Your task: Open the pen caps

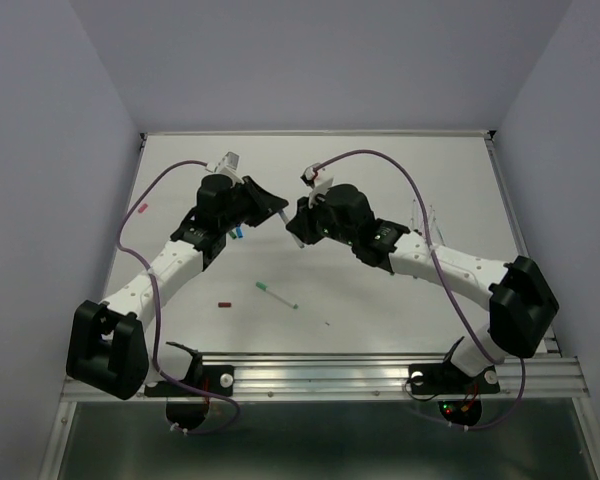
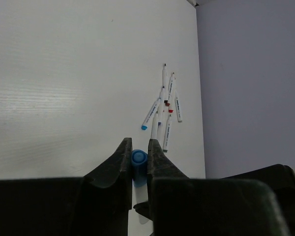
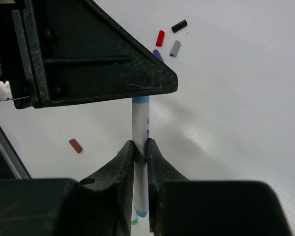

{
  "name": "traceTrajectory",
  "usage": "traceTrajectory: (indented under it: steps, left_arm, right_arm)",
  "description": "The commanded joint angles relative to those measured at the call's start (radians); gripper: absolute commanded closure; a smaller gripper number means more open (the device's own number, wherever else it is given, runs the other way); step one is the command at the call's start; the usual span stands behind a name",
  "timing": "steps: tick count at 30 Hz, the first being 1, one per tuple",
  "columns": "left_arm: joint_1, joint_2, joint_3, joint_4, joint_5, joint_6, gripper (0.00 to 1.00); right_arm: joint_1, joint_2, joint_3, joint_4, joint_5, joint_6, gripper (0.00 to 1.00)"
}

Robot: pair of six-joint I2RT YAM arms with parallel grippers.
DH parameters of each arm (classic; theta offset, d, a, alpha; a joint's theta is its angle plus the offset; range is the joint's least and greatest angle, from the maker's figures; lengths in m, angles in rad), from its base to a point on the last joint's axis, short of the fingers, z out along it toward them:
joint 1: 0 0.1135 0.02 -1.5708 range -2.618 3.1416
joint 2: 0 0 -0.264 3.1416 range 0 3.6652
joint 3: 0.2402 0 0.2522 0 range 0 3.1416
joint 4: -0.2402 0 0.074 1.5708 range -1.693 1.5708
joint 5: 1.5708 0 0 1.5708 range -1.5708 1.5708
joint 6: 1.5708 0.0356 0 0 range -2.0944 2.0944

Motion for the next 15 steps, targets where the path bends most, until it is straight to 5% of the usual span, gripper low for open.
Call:
traceTrajectory:
  steps: [1, 3, 15]
  left_arm:
    - [-0.012, -0.014, 0.046, 0.052, -0.002, 0.003, 0.93]
    - [-0.012, -0.014, 0.056, 0.043, -0.015, 0.007, 1.00]
    - [-0.013, -0.028, 0.121, -0.026, -0.190, 0.044, 1.00]
  right_arm:
    - [0.002, -0.068, -0.027, 0.058, 0.002, -0.001, 0.99]
    - [0.002, -0.079, -0.034, 0.049, -0.039, -0.021, 0.99]
    - [0.002, -0.130, -0.125, -0.131, -0.335, -0.127, 0.99]
